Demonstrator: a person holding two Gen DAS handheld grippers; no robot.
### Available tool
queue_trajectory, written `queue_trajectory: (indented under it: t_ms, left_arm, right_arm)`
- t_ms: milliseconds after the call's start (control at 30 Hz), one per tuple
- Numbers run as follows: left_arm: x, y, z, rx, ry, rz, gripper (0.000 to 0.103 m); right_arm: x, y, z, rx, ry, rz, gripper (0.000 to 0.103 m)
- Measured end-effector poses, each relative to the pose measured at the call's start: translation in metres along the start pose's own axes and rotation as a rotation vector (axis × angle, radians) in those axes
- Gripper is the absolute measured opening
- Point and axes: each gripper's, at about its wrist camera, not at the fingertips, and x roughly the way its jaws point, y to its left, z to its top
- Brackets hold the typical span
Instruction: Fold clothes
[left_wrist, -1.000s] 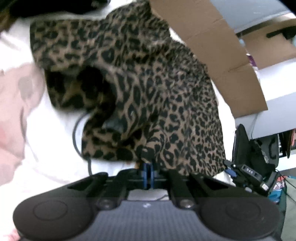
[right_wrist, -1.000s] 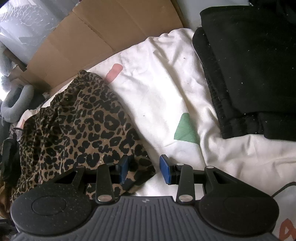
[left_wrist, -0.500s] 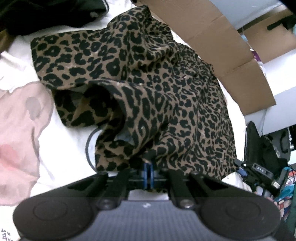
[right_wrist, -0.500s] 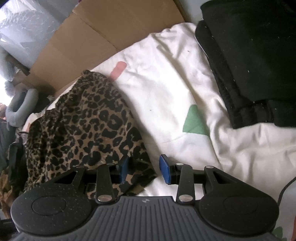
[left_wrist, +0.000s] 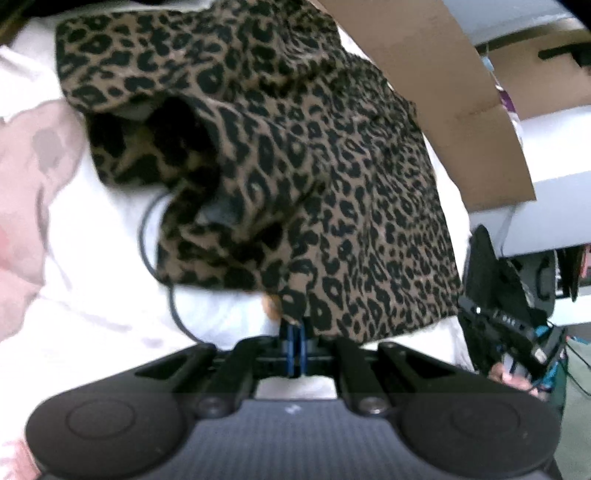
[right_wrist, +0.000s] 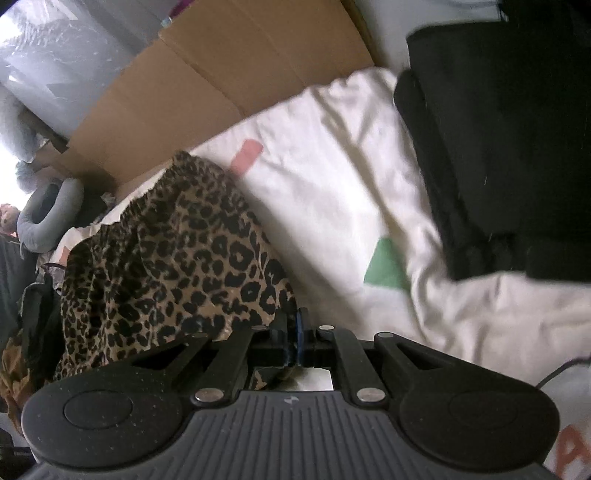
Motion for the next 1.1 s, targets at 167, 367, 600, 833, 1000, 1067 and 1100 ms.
queue_trajectory:
  t_ms: [167, 367, 600, 833, 1000, 1067, 1100]
  left_arm:
    - [0.006, -0.011, 0.004, -0.01, 0.03, -0.04, 0.004]
    - [0.015, -0.016, 0.005, -0.031, 0.063, -0.079, 0.004]
    - [0.021, -0.007, -0.001, -0.084, 0.11, -0.133, 0.003]
    - [0.037, 0.005, -0.009, -0.054, 0.142, -0.108, 0.003]
    - [0.047, 0.014, -0.011, -0.02, 0.158, -0.066, 0.004]
    - [0.048, 0.013, -0.011, 0.013, 0.168, -0.046, 0.005]
    - [0.044, 0.012, -0.01, 0.036, 0.174, -0.037, 0.007]
  right_arm:
    - [-0.015, 0.003, 0.015, -0.005, -0.042, -0.01, 0.002]
    - [-0.023, 0.008, 0.029, -0.025, -0.066, -0.025, 0.002]
    - [-0.03, 0.008, 0.039, -0.03, -0.095, -0.046, 0.002]
    - [-0.02, -0.002, 0.042, -0.037, -0.087, -0.104, 0.002]
    - [0.001, -0.012, 0.038, -0.031, -0.049, -0.168, 0.002]
    - [0.011, -0.014, 0.035, -0.023, -0.014, -0.205, 0.003]
    - [0.013, -0.013, 0.033, -0.031, -0.005, -0.226, 0.006]
